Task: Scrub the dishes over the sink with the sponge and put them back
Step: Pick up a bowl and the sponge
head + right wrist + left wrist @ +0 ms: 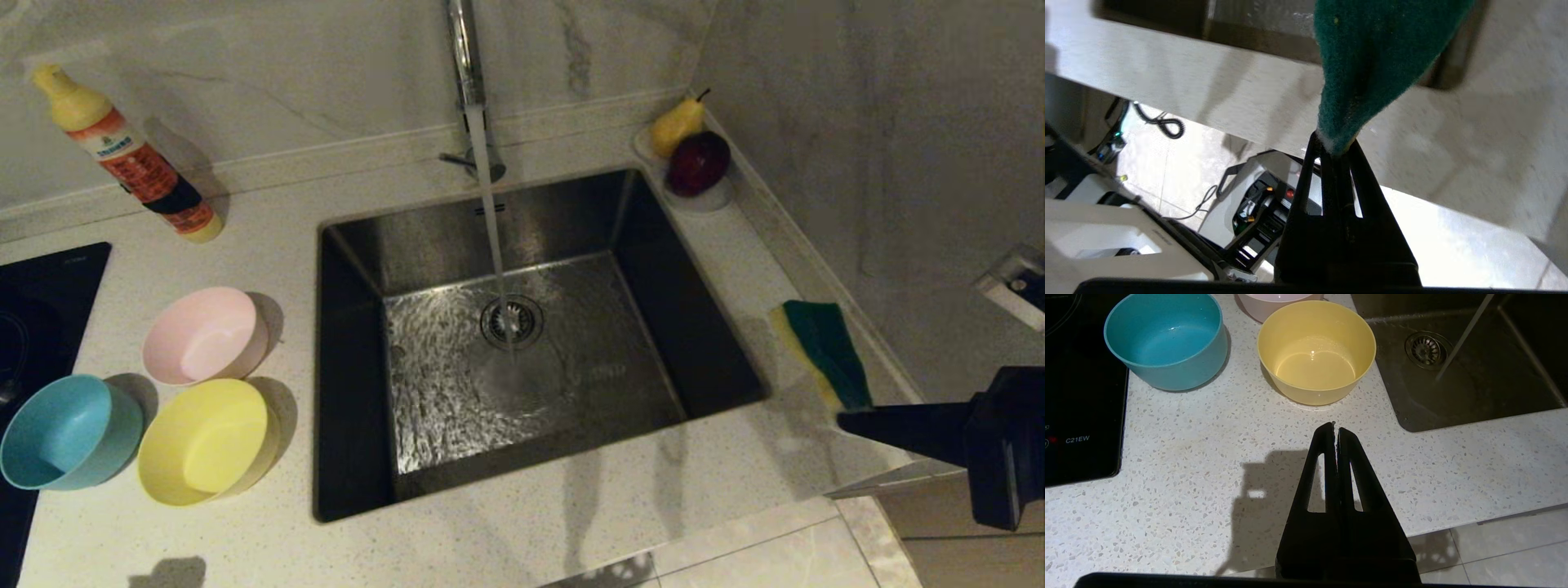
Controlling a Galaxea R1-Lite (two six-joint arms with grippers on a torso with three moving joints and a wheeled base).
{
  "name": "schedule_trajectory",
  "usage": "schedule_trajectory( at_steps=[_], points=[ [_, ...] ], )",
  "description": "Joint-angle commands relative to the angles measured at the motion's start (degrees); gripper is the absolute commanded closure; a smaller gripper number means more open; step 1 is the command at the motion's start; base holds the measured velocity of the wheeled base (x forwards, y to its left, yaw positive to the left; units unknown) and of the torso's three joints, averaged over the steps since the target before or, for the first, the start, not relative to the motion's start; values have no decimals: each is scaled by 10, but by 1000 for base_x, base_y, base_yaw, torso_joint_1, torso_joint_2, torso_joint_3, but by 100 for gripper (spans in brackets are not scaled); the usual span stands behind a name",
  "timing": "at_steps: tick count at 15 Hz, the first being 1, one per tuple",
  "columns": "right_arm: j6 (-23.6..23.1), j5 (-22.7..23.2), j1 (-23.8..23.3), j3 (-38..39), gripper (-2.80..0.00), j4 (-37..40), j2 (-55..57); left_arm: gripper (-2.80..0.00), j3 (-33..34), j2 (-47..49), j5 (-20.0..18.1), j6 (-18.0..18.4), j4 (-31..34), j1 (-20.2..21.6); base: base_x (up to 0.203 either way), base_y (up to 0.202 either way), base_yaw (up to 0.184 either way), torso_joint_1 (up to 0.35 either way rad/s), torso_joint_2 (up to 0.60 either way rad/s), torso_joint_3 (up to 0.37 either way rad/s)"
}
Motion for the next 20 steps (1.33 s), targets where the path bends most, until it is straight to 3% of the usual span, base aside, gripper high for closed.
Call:
schedule_trajectory(
  at_steps=[1,5,7,10,14,20],
  points=[
    [-2,0,24,-6,0,3,2,0,18,0,0,0,0,0,0,0,0,0,0,0],
    [-11,-13,42,-47,0,78,4,0,18,0,0,0,0,0,0,0,0,0,0,0],
    [-24,-62,53,-49,0,76,10,0,18,0,1,0,0,0,0,0,0,0,0,0],
    [-27,-69,85,-49,0,79,8,0,18,0,0,0,0,0,0,0,0,0,0,0],
    [9,-73,176,-46,0,77,38,0,18,0,1,1,0,0,0,0,0,0,0,0],
    [52,-73,176,-44,0,66,65,0,18,0,1,-6,0,0,0,0,0,0,0,0]
  ],
)
